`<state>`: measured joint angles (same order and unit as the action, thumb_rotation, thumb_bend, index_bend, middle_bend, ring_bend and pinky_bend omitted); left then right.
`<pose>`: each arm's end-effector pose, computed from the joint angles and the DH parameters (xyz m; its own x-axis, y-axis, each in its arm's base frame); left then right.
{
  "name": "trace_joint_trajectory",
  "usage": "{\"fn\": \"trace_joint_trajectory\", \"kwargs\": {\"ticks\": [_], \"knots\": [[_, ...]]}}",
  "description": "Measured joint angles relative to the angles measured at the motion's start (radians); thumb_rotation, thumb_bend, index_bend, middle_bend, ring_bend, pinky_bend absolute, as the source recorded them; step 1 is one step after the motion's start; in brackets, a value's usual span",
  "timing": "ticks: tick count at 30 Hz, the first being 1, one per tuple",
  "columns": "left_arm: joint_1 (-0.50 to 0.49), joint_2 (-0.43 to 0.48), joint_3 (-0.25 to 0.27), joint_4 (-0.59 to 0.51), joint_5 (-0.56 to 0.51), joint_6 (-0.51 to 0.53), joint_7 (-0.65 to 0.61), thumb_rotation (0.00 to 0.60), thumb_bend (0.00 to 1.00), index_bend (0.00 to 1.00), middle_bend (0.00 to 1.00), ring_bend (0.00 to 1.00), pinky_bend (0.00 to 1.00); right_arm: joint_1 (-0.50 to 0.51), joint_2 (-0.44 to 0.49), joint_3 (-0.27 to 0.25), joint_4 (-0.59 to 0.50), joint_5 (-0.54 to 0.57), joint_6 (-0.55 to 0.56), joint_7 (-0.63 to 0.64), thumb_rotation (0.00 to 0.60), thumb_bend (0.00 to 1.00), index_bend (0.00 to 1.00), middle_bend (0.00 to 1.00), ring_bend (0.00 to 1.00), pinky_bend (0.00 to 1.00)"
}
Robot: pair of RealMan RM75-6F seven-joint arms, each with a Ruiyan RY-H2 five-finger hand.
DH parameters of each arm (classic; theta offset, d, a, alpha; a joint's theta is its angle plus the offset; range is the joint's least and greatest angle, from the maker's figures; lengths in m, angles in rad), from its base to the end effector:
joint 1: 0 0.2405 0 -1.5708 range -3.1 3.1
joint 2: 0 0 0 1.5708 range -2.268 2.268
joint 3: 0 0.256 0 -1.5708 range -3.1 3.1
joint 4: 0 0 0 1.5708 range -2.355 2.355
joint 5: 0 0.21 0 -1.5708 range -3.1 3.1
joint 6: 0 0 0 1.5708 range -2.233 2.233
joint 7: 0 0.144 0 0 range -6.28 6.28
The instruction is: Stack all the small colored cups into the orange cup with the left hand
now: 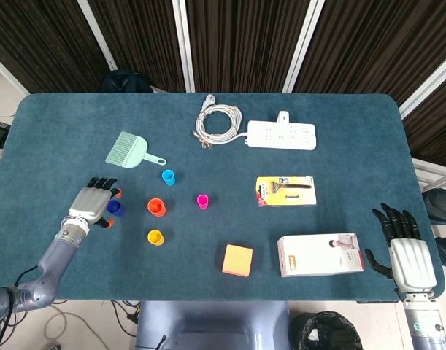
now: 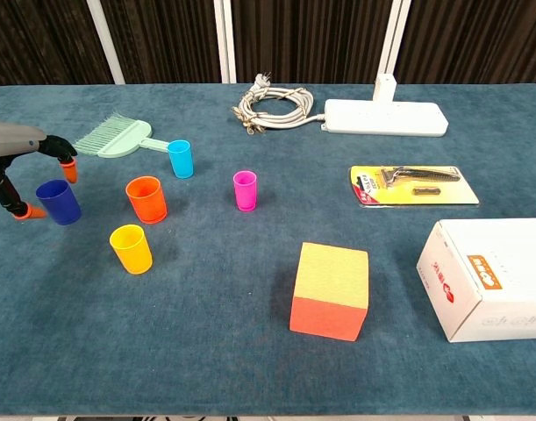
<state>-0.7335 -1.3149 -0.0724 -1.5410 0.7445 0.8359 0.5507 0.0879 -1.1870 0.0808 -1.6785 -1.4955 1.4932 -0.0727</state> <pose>-0.2400 0.3431 0.0391 0.5806 0.4516 0.6775 0.7994 -0.1580 -0.5797 -0.2882 -0.1866 0.1379 0.3353 0.0276 0.9417 -0.9418 -0.0164 0.3358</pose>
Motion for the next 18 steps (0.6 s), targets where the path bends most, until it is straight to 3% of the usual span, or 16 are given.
{"fn": "trace_joint_trajectory", "kwargs": {"ticks": [18], "knots": [[-0.024,-0.018,0.02,-0.008,-0.003,0.049,0.032,0.6,0.34,0.44,0.14,0.0,0.0,-0.002,-0.006,0.004,0.0,0.003,0.007,0.011,0.6,0.4,0.13,0.07,0.09,0.05]]}}
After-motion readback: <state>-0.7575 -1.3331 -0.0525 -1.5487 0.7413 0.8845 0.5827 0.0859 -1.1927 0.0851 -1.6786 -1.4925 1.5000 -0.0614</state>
